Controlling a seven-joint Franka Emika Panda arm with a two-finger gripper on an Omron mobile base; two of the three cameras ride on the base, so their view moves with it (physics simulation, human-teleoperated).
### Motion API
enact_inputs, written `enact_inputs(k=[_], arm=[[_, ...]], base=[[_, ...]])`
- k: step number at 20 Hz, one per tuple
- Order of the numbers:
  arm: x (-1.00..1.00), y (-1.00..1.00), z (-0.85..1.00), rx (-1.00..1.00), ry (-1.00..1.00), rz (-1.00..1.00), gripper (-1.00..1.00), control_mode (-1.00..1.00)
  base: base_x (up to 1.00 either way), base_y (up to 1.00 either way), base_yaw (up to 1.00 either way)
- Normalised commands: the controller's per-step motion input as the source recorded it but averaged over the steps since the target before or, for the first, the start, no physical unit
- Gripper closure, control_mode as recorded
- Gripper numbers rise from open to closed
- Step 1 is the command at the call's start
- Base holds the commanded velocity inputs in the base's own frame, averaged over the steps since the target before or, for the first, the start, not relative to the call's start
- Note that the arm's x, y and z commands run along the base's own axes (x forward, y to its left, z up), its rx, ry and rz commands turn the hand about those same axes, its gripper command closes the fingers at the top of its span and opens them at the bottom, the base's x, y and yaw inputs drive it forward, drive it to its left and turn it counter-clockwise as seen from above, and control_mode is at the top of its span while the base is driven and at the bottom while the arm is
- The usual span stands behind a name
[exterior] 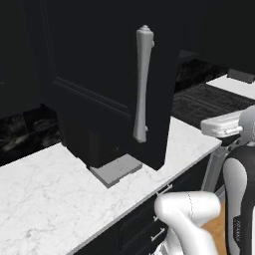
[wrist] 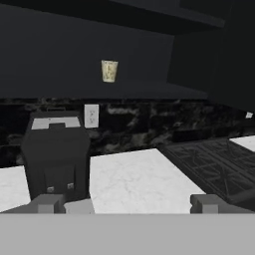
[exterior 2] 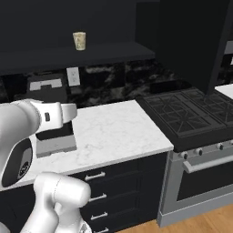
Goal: Gather all objects into one cabinet and sort the glasses and bowls to opposite sides.
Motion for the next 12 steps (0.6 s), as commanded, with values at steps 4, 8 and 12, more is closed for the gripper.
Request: enact_inputs(k=[4,8,12], arm=[[0.37,0.0,0.0,0.0,0.09,-0.06,-1.0,-1.0],[0.99,0.09,0.27,-0.01,0.27,-0.09,-1.0,-1.0],[1.0,0.04,0.19,0.0,0.47,-0.01,-1.0,-1.0]], base=[[0.0,0.0,0.0],[0.0,0.0,0.0],[0.0,0.0,0.0]])
